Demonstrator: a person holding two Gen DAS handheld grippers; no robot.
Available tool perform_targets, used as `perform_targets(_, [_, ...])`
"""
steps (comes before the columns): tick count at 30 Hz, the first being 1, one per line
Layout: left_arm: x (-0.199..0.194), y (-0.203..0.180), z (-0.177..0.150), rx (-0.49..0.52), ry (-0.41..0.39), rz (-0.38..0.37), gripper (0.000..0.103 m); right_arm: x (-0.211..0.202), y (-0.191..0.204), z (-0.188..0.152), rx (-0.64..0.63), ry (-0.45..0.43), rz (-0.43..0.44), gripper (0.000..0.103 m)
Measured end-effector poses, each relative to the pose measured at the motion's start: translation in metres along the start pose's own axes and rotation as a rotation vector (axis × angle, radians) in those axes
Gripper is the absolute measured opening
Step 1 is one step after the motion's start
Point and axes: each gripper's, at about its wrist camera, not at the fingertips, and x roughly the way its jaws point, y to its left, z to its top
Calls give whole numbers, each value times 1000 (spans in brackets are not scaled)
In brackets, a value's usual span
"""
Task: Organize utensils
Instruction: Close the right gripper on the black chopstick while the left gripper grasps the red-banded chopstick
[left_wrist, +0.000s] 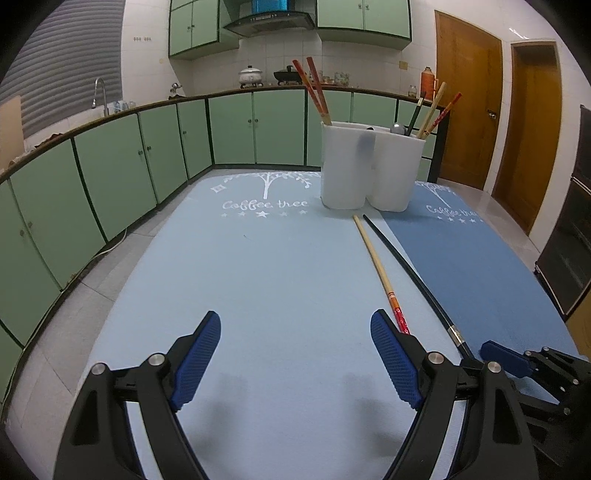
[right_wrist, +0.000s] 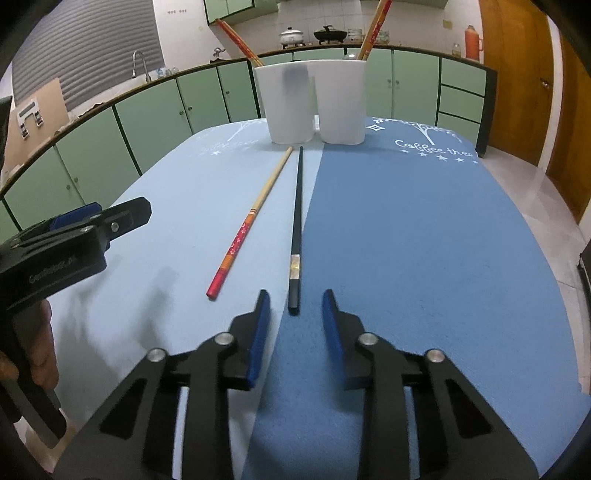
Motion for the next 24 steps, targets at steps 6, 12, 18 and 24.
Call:
perform_targets(6, [1,-3,-2,8,5,-7,82,4,0,1,0,7,-2,9])
perform_targets(12, [3,-10,-2,12,11,-20,82,1,-5,1,19,7,9,6])
perform_targets(18, [5,-22,-4,11,31,-45,82,-11,-32,3,99,-19,-62,6])
perform_targets(24, [13,-41,-11,3,89,-92,76,-20,-53,0,157,-32,-88,6])
